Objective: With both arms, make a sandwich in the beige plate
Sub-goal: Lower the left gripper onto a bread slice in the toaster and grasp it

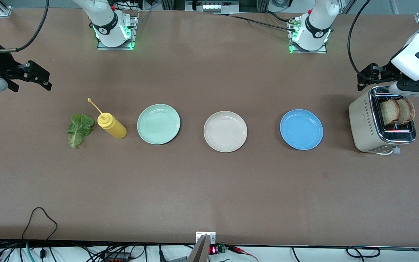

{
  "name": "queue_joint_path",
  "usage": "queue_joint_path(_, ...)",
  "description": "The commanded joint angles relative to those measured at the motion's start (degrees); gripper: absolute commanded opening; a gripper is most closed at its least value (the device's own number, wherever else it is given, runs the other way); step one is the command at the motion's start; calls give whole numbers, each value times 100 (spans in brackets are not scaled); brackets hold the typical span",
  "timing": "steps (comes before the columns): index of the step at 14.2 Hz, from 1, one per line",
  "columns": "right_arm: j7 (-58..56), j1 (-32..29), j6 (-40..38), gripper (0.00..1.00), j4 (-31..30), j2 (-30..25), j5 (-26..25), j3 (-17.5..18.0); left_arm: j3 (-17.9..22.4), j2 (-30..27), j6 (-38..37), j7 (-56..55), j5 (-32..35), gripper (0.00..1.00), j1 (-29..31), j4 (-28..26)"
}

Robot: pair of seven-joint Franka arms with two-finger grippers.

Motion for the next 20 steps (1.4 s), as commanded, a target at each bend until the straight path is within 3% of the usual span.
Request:
queue_joint_path(1, 7, 27, 26, 100, -78, -102, 8, -18, -6, 103, -147, 29, -55, 100, -7, 222)
queue_joint_path(6, 51, 35, 17, 100, -78, -93, 8, -9, 2, 120, -147, 2, -46, 100, -7, 222)
queue_joint_path(10, 60, 27, 17, 100, -70, -76, 17, -9, 20, 147, -577, -59, -46, 100, -7, 222)
queue_joint_path(17, -37, 27, 8, 100, -78, -14, 35, -9, 37, 603, -604, -77, -3, 100, 2, 284)
queue_joint_path(20, -54, 27, 0, 100, -87, 91, 35, -9, 46, 761, -604, 54, 251, 100, 291, 266)
